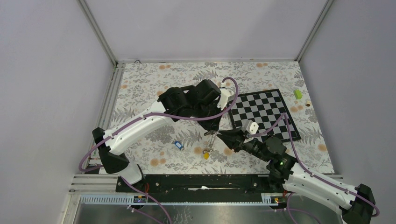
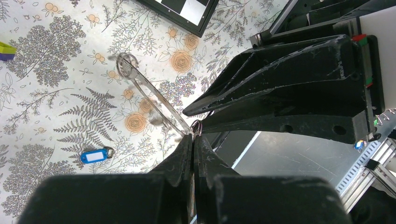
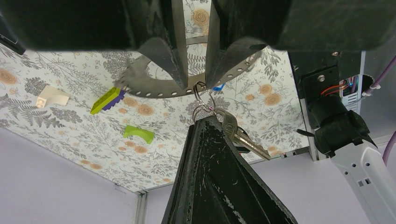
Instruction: Remove the keys from the keyring
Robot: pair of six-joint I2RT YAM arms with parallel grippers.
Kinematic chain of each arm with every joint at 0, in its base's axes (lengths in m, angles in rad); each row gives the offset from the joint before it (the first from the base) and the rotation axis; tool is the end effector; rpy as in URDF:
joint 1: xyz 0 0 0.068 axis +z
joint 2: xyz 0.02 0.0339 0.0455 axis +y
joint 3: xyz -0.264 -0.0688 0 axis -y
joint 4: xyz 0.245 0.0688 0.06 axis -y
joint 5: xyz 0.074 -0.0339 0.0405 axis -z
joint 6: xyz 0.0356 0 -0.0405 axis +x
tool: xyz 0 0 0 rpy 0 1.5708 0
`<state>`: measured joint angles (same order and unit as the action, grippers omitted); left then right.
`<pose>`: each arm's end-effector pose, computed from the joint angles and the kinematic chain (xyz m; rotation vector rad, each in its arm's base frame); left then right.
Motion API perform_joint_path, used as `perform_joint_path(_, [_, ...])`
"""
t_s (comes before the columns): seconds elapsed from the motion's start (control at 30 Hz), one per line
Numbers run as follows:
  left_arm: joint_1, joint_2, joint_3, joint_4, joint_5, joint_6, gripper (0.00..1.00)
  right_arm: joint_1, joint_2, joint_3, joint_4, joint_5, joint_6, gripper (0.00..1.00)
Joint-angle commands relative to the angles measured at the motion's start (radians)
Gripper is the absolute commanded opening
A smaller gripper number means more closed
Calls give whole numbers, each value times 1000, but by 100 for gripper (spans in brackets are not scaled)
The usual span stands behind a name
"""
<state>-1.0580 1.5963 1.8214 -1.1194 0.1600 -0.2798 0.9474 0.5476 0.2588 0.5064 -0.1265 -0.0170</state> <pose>0.1523 -0.2821 0.4055 1.0585 2.3876 -0.7337 0.0858 0.1271 0.2623 -0.7493 1.1927 0.8639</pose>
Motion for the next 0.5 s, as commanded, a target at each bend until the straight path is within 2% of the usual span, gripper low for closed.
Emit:
perform_joint_path(0.0, [-2, -46, 7, 56, 25, -1, 0, 4, -13, 25, 60, -42, -5, 28])
perform_joint_path(0.3, [-2, -38, 7, 55, 31, 1, 0, 4, -15, 23, 76, -73, 3, 28])
perform_joint_path(0.47, [-2, -36, 9, 55, 35, 0, 0, 2, -12, 24, 75, -75, -4, 24])
